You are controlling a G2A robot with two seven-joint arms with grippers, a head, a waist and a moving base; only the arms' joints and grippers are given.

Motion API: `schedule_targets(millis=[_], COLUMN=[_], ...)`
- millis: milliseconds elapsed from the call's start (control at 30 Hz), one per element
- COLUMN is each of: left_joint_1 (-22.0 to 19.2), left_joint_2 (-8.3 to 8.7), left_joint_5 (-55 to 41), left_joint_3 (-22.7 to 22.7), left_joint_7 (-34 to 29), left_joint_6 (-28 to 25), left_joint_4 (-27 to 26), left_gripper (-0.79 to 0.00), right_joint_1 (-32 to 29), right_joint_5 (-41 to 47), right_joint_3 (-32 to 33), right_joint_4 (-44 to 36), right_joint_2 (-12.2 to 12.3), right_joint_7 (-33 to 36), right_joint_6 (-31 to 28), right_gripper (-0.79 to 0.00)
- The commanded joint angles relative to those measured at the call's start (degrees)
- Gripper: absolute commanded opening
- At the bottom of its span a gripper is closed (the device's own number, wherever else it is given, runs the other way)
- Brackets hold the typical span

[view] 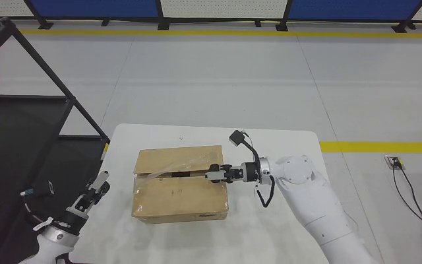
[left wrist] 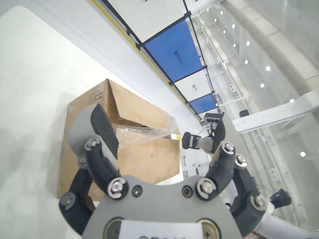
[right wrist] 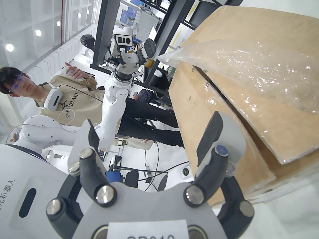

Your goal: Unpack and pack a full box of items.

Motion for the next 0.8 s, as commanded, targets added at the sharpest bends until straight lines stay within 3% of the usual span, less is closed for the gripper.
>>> schedule_targets(millis=[0,167,333,600,767], left_joint_1=[-0.1,-0.2,-2.8,-9.9,-10.5], left_joint_2=[-0.02,-0.02,0.16,0.3,0.5], left_joint_5=[0.0,0.8,6.9,15.2,18.7], left_joint_3=[0.0,0.4,5.9,15.3,18.9], left_joint_7=[0.1,0.7,-0.3,-1.9,-4.3], left_joint_6=[0.3,0.3,2.5,4.9,3.1], left_joint_4=[0.0,-0.6,-2.8,-0.9,-1.3], left_gripper=[0.0,0.0,0.0,0.0,0.0], right_joint_1=[0.3,1.6,2.4,0.4,-1.9], right_joint_5=[-2.1,-2.8,-1.8,0.0,-0.1], right_joint_3=[0.1,-1.5,-2.4,-1.2,0.8], right_joint_4=[0.1,1.0,2.7,2.4,1.0], right_joint_2=[0.1,-0.4,-0.6,0.2,1.2], right_joint_7=[-3.0,-6.1,-5.7,-3.0,-3.6], right_joint_6=[1.4,4.9,4.6,1.9,1.3], right_gripper=[0.0,0.0,0.0,0.0,0.0])
